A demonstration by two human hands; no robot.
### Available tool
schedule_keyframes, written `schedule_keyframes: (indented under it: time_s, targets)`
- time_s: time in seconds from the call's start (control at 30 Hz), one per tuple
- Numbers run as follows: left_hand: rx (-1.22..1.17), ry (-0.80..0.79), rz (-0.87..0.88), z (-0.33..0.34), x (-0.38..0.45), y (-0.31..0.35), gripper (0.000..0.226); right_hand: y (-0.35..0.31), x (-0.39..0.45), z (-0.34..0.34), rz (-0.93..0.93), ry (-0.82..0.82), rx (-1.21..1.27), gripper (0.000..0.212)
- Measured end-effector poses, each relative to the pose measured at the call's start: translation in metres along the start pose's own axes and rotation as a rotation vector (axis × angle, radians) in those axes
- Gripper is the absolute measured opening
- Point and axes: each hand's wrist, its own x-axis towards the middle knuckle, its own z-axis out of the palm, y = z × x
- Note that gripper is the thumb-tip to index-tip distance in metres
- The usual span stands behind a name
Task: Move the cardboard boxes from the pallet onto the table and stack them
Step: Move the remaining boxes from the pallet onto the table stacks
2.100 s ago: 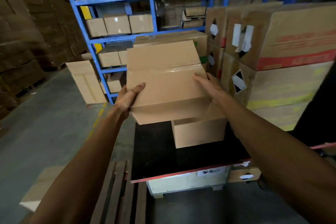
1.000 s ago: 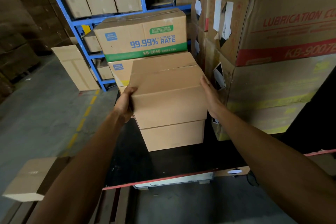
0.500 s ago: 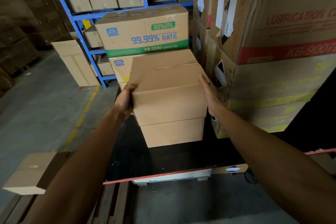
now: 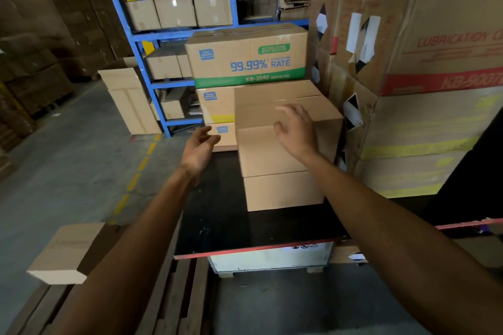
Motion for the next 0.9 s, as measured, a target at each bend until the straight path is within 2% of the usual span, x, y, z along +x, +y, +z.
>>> schedule_keyframes:
  time_s: [0.1,0.27,0.57,0.77,0.9]
  targets:
    - [0.044,0.032,0.044,-0.047,-0.019,-0.015,0.040,-0.040,-0.023,0.039,0.035,-0.166,0.094,0.032]
    - [0.153,0.143,-0.004,-0.148,-0.036,-0.067,0.033,-0.099,-0.070,0.118,0.083,-0.485,0.200,0.033]
    - [0.229,0.256,-0.218,-0.317,-0.024,-0.174,0.029,-0.190,-0.120,0.291,0.123,-0.756,0.338,0.027]
    - [0.186,0.348,-0.424,-0.409,0.012,-0.237,0.020,-0.244,-0.127,0.420,0.252,-0.953,0.401,0.028]
    - [0.130,0.412,-0.544,-0.459,0.039,-0.266,0.021,-0.274,-0.128,0.485,0.265,-1.099,0.364,0.032]
